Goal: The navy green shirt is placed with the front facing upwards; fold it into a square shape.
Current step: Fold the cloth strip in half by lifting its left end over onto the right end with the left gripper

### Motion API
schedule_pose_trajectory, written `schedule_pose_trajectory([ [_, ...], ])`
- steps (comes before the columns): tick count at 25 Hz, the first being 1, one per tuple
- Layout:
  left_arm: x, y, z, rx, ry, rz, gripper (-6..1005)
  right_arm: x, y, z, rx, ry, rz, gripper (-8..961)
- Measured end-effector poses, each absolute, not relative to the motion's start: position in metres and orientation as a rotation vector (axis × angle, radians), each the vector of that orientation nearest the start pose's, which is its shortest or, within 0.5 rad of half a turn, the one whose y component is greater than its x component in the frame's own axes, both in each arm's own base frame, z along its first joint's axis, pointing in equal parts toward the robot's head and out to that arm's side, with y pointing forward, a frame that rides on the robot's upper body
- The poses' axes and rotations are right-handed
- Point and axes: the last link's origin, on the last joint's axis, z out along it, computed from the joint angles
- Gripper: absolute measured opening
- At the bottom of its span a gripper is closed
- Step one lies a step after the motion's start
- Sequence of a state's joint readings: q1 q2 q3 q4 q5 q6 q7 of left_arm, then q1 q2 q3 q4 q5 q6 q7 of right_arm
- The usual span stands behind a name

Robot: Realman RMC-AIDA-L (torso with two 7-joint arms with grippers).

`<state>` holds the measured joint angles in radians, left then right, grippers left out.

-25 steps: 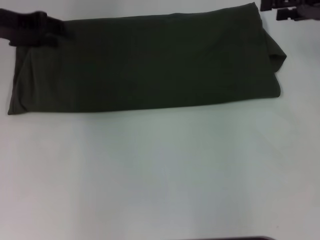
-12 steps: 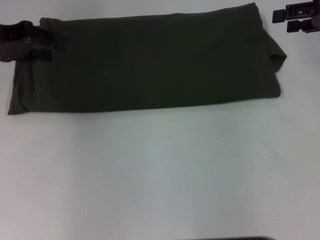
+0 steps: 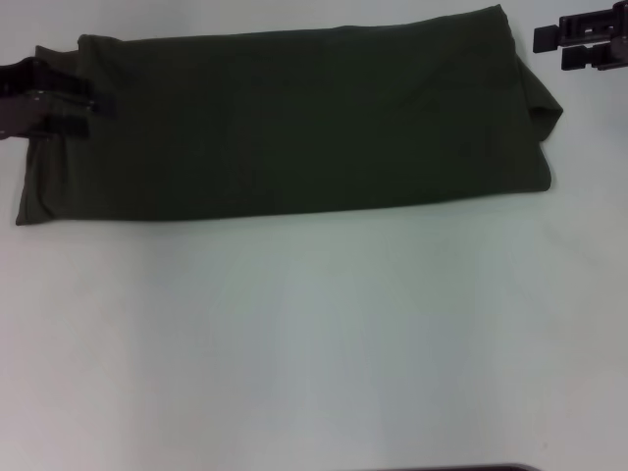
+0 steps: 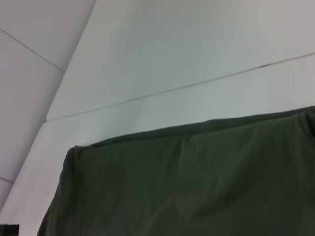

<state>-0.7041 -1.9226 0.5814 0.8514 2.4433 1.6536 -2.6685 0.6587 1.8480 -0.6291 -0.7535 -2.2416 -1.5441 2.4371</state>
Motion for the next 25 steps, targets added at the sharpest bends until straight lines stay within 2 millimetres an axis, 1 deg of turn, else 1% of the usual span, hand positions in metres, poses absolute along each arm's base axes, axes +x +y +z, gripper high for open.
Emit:
schedule_pose_trajectory([
  [4,-0.263,0.377,0.094,-2.142,-1.953,-0.276,520,0.279,0.385,0.114,-2.234,1.697,0.426,779],
  [9,-0.266,0.377,0.105,-2.121,-1.964,-0.249,521,0.284,0.379,0.123,-2.240,1.716,0.391,780],
  [12,-0.274,0.376,0.109,-2.069,-1.982,-0.198,521,0.283,0.377,0.124,-2.253,1.723,0.384,780],
  [17,-0.287,0.373,0.109,-1.993,-1.994,-0.086,521,0.285,0.376,0.122,-2.248,1.731,0.382,780],
  [23,-0.299,0.372,0.114,-1.918,-1.986,-0.002,521,0.285,0.376,0.120,-2.244,1.735,0.385,780],
  [25,-0.304,0.372,0.113,-1.889,-1.981,0.028,520,0.286,0.376,0.119,-2.243,1.738,0.386,780],
])
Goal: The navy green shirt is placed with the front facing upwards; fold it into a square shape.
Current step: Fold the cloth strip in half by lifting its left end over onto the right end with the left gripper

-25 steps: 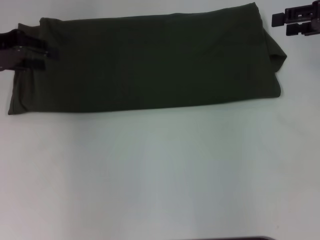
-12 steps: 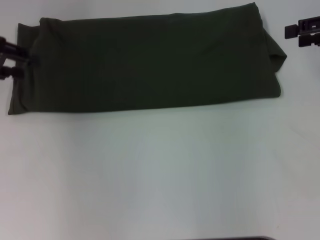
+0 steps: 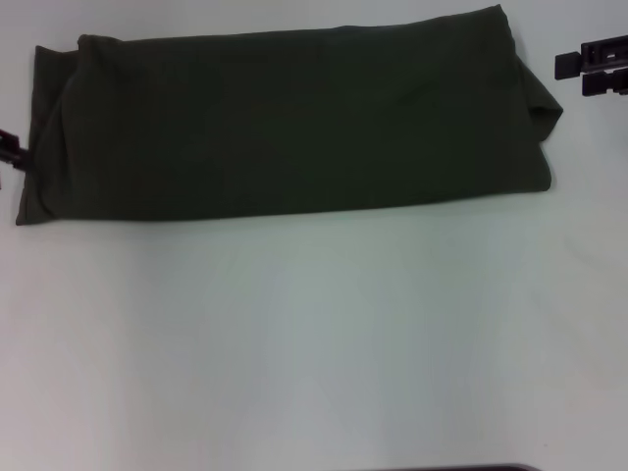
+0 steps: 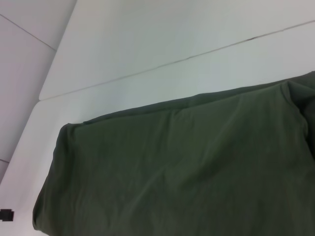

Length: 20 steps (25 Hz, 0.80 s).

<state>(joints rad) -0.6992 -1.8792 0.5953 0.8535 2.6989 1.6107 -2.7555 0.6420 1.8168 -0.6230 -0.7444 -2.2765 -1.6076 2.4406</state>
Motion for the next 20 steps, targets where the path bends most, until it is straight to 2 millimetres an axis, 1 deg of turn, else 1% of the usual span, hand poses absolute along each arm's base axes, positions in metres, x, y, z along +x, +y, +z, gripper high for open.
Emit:
schedule_pose_trajectory([
  [3,-0.310,0.374,0.107,2.465,2.602,-0.100,521,0.286,0.375,0.118,-2.242,1.742,0.387,780],
  [10,-0.313,0.375,0.094,2.466,2.609,-0.132,523,0.286,0.375,0.117,-2.243,1.745,0.389,779],
  [16,-0.309,0.374,0.087,2.488,2.562,-0.206,526,0.287,0.375,0.117,-2.241,1.747,0.389,779],
  [20,-0.303,0.375,0.088,2.500,2.529,-0.232,527,0.287,0.374,0.117,-2.239,1.748,0.390,780],
])
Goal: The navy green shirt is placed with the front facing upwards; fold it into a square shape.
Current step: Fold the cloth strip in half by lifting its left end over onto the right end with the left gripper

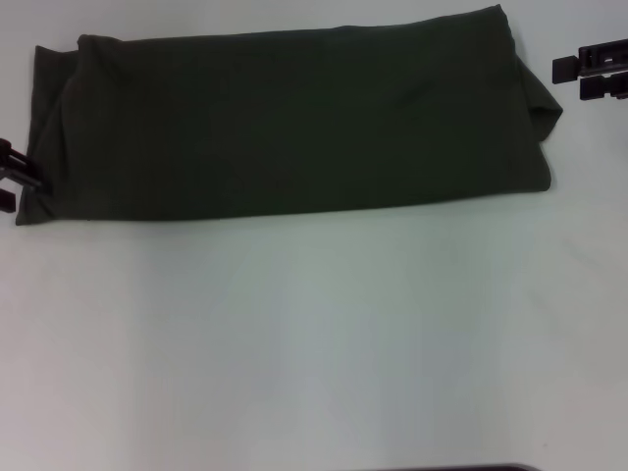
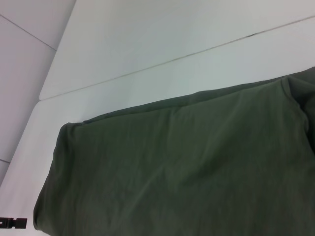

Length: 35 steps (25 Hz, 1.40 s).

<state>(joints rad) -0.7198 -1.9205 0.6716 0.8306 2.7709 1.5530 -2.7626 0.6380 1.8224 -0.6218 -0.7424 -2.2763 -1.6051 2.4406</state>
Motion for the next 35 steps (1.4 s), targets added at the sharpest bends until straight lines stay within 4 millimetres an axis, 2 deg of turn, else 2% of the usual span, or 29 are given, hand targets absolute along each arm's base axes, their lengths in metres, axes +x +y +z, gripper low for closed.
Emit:
schedule_pose_trajectory([
  [7,-0.303,0.377,0.091,2.498,2.549,-0.206,523,0.287,0.375,0.117,-2.237,1.747,0.397,779],
  [15,-0.314,0.376,0.088,2.429,2.617,-0.122,526,0.288,0.374,0.116,-2.237,1.747,0.399,779],
  [26,-0.318,0.377,0.086,2.435,2.642,-0.127,541,0.288,0.375,0.116,-2.229,1.744,0.402,780],
  [35,-0.320,0.376,0.081,2.460,2.593,-0.148,552,0.289,0.375,0.116,-2.229,1.743,0.402,779],
])
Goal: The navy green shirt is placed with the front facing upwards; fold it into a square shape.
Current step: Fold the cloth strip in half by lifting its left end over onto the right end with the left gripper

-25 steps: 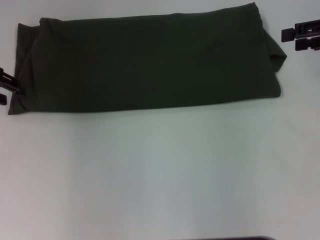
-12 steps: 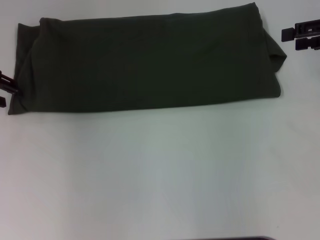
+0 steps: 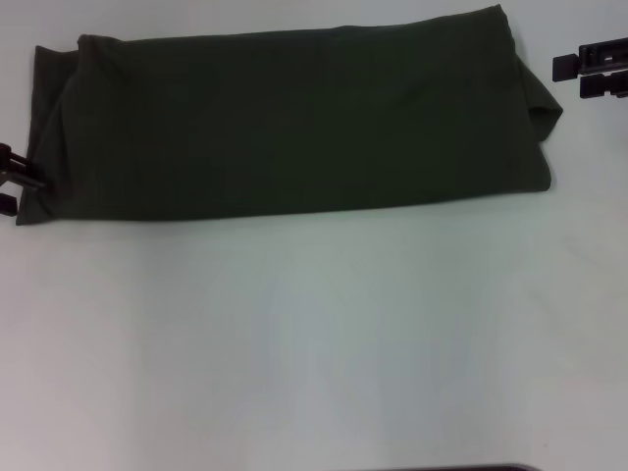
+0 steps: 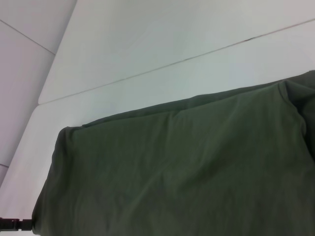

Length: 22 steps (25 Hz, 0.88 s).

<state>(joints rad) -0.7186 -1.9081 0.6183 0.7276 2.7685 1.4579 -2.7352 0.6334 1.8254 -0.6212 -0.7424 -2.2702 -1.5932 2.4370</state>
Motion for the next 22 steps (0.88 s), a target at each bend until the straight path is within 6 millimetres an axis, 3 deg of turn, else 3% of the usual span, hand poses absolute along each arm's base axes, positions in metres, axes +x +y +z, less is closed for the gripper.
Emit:
schedule_pose_trajectory([
  [6,-0.3189,0.3762,0.0814,2.470,2.582,-0.141,560,0.2885,0.3747,0.1161,-2.231,1.742,0.401,779],
  [11,-0.3180,0.3772,0.0860,2.470,2.593,-0.129,805,0.2885,0.3746,0.1160,-2.230,1.743,0.401,779],
  [22,-0.3173,0.3764,0.0809,2.455,2.591,-0.122,839,0.2886,0.3747,0.1166,-2.228,1.744,0.401,778],
])
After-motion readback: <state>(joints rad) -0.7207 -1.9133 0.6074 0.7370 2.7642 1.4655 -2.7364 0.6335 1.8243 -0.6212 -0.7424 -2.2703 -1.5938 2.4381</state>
